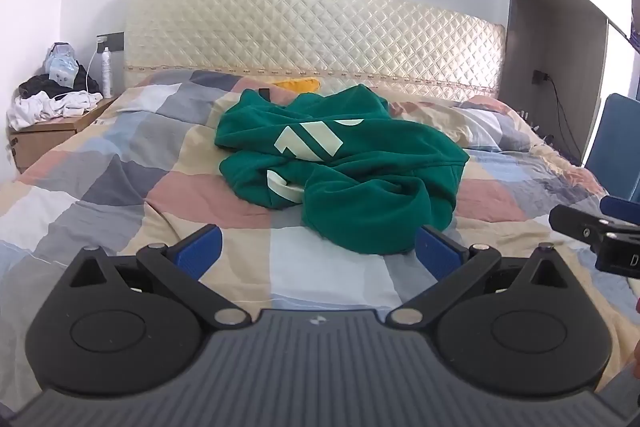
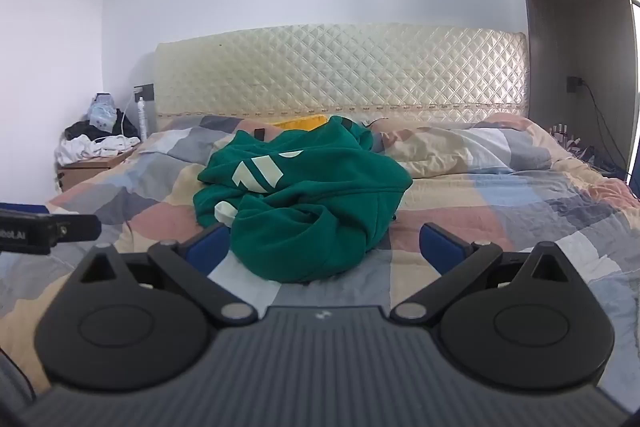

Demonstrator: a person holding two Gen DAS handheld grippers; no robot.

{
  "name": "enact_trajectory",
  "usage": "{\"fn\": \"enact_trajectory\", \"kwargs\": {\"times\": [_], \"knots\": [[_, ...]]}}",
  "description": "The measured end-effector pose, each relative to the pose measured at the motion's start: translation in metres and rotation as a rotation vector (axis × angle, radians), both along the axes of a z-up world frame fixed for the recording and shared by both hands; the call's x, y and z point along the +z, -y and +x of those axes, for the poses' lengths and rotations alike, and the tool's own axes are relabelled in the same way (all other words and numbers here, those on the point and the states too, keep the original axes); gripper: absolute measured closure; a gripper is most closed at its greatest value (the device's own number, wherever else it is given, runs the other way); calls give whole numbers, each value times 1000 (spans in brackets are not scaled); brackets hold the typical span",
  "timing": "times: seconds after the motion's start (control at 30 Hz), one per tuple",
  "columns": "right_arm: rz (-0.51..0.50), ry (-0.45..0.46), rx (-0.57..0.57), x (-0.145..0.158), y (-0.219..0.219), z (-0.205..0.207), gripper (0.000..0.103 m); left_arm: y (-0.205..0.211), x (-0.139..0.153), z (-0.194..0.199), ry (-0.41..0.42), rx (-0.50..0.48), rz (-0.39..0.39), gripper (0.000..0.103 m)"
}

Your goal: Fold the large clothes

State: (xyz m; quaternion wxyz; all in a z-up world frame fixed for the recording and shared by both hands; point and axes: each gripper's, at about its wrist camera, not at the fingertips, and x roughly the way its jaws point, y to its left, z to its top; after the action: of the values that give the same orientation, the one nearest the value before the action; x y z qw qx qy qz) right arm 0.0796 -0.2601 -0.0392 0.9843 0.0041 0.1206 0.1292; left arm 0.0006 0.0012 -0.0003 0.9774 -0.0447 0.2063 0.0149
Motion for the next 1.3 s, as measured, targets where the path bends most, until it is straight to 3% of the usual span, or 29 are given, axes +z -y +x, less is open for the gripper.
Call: {"fn": "enact_trajectory", "kwargs": {"times": [0.07,0.3,1.3], "knots": [[2,6,0,0,0,0,0,4,0,1,0,-8,29,0],[-1,5,-8,0,-1,0,0,3,-2,-4,32,-5,20,0],[40,-25,-37,-4,4,3,0,3,-3,0,15,23,-4,0]]}}
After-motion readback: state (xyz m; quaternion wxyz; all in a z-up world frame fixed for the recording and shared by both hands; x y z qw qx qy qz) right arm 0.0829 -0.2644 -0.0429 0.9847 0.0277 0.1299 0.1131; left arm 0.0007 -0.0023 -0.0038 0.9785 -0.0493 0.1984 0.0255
